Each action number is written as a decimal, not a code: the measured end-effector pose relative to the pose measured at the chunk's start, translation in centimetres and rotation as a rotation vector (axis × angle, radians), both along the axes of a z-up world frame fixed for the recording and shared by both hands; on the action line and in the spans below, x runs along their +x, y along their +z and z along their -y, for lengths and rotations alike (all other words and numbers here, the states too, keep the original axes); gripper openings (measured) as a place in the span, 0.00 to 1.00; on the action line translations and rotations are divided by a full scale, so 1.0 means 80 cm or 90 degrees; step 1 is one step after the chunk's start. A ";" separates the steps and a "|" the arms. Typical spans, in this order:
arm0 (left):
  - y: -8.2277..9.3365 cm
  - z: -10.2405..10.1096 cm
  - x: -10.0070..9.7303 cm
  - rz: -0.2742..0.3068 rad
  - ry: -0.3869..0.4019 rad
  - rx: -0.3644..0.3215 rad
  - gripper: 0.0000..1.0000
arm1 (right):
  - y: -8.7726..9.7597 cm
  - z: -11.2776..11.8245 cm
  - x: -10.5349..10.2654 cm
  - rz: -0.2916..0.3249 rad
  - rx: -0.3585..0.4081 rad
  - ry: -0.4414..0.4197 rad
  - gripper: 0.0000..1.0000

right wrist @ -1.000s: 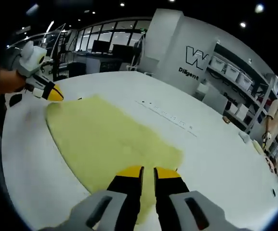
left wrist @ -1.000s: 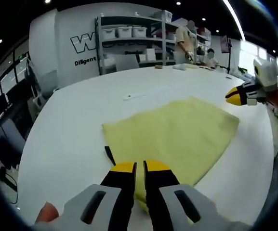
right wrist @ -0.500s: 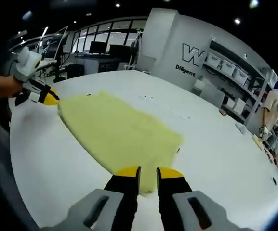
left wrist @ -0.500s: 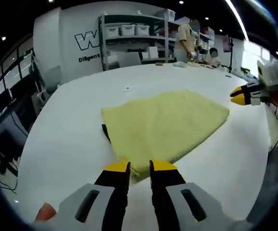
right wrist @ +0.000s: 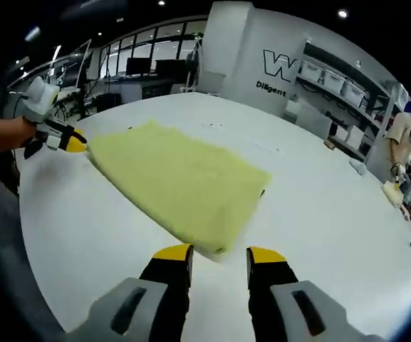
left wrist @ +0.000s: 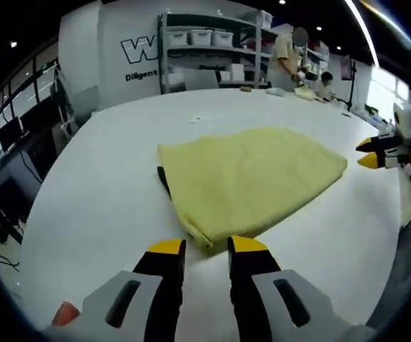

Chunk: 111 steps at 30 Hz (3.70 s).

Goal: Fold the garment on the visible template until the final outline fits inside the template.

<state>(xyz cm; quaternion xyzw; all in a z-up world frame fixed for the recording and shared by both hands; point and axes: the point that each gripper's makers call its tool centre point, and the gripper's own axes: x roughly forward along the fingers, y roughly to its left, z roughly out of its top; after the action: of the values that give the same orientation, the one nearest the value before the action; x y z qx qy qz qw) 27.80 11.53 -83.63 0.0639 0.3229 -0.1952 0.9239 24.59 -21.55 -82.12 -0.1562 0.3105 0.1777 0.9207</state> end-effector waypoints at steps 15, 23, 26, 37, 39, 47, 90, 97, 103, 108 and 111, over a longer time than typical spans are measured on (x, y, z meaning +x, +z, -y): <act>-0.010 0.000 0.004 -0.014 0.016 -0.030 0.24 | -0.033 0.005 0.017 -0.044 0.040 -0.001 0.14; -0.015 0.005 0.005 -0.022 0.017 -0.046 0.22 | -0.043 0.004 0.027 -0.055 0.058 0.001 0.07; -0.016 0.006 0.006 -0.024 0.019 -0.048 0.21 | -0.043 -0.002 0.031 -0.053 0.066 0.007 0.06; -0.016 -0.003 0.006 -0.028 -0.002 -0.017 0.00 | -0.037 -0.008 0.033 -0.047 0.063 0.020 0.00; -0.016 -0.007 0.006 -0.030 -0.010 -0.004 0.00 | -0.034 -0.008 0.034 -0.043 0.059 0.023 0.00; -0.011 -0.024 0.006 -0.041 -0.022 0.024 0.00 | -0.033 0.000 0.032 -0.043 0.047 0.015 0.00; -0.019 0.001 0.026 -0.093 0.062 -0.172 0.18 | -0.041 -0.006 0.040 -0.110 0.307 -0.154 0.11; -0.025 -0.006 0.026 -0.106 0.076 -0.170 0.03 | -0.047 -0.008 0.038 -0.110 0.276 -0.140 0.02; -0.025 -0.010 0.021 -0.116 0.091 -0.161 0.00 | -0.047 0.005 0.040 -0.095 0.191 -0.142 0.00; -0.030 -0.007 0.013 -0.117 0.069 -0.140 0.00 | -0.053 0.005 0.033 -0.114 0.132 -0.122 0.00; -0.028 -0.005 0.003 -0.125 0.058 -0.136 0.00 | -0.046 0.004 0.023 -0.129 0.109 -0.104 0.00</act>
<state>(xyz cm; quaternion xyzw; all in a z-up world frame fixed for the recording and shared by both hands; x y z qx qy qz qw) 28.02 11.95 -85.85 -0.0691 0.3916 -0.1916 0.8973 26.44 -21.83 -85.78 -0.0329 0.3973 0.1425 0.9060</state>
